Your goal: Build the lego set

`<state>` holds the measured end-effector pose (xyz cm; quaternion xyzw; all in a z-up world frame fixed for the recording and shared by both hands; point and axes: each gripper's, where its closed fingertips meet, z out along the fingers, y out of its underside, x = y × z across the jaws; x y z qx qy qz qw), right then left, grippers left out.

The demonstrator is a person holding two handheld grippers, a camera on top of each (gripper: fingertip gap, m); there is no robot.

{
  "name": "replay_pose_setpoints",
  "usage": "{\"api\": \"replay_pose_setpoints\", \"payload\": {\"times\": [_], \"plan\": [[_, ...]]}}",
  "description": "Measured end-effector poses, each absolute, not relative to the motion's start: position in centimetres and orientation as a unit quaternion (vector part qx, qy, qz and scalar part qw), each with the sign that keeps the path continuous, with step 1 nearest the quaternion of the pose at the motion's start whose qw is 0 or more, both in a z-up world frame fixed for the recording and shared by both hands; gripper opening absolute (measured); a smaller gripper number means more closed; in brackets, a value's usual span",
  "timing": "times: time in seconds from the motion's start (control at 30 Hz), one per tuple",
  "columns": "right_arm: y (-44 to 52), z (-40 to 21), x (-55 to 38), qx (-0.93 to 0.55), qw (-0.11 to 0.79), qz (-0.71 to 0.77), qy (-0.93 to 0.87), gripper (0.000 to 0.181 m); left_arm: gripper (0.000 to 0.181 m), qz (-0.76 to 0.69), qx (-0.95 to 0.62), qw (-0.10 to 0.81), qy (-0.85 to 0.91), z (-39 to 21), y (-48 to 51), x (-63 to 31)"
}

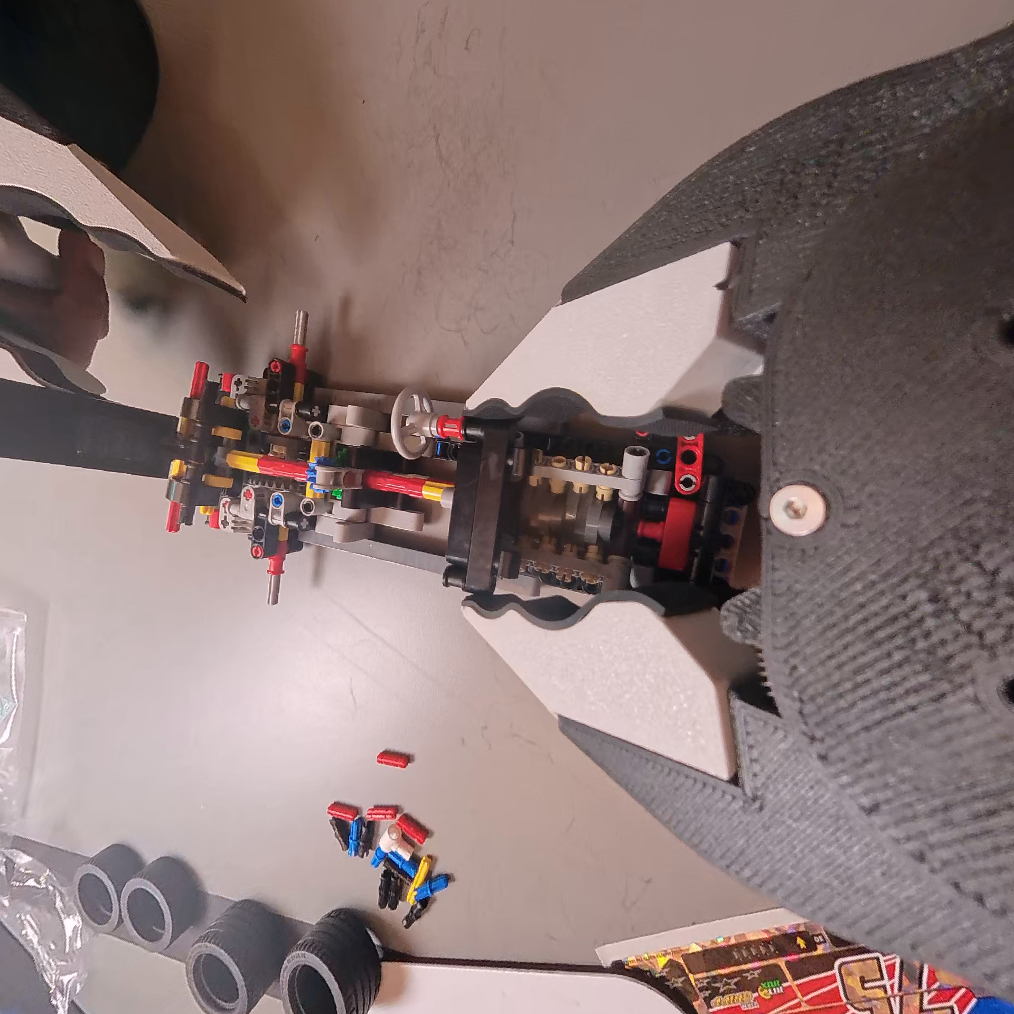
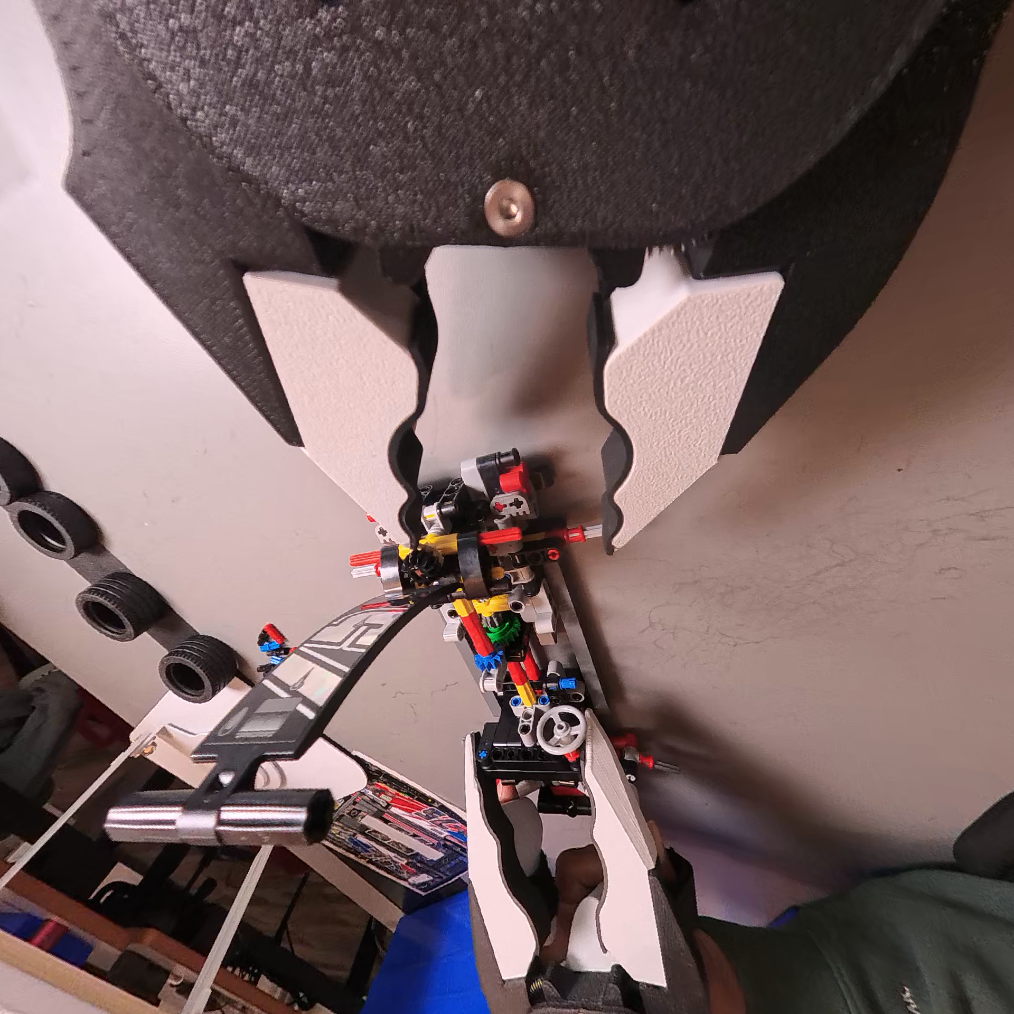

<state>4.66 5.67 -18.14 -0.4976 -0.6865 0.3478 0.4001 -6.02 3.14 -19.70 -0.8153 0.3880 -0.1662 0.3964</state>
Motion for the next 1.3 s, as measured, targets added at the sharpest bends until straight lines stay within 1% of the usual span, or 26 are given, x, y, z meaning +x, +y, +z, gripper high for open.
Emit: {"api": "replay_pose_setpoints", "payload": {"times": [0.27,0.3,0.33,0.4,0.57,0.77,0.93,1.13,1.3], "plan": [[5.6,-18.2,4.8,-0.496,0.403,0.340,-0.690,0.062,0.062,-0.160,-0.818,0.393,0.388,-19.7,3.2,-6.1],[5.3,-18.1,4.8,-0.489,0.399,0.345,-0.695,0.049,0.062,-0.157,-0.820,0.394,0.384,-19.7,3.3,-6.2],[4.6,-18.0,4.7,-0.485,0.393,0.361,-0.693,0.048,0.062,-0.152,-0.823,0.397,0.377,-19.7,3.6,-6.3],[4.7,-18.3,4.5,-0.481,0.404,0.330,-0.704,0.055,0.062,-0.156,-0.819,0.395,0.385,-19.7,3.3,-6.1],[4.8,-18.1,5.1,-0.487,0.380,0.366,-0.696,0.051,0.062,-0.156,-0.821,0.393,0.385,-19.7,3.3,-6.1],[7.0,-17.8,5.3,-0.520,0.392,0.367,-0.664,0.064,0.062,-0.154,-0.821,0.392,0.387,-19.7,3.3,-6.0],[8.1,-17.8,5.5,-0.535,0.399,0.368,-0.647,0.064,0.062,-0.149,-0.827,0.373,0.393,-19.8,2.7,-7.0],[8.9,-17.8,6.0,-0.538,0.402,0.360,-0.647,0.063,0.062,-0.131,-0.850,0.333,0.387,-20.0,0.9,-10.3],[9.0,-17.7,6.2,-0.537,0.399,0.361,-0.650,0.062,0.062,-0.126,-0.850,0.340,0.381,-20.0,1.7,-9.7]]}}
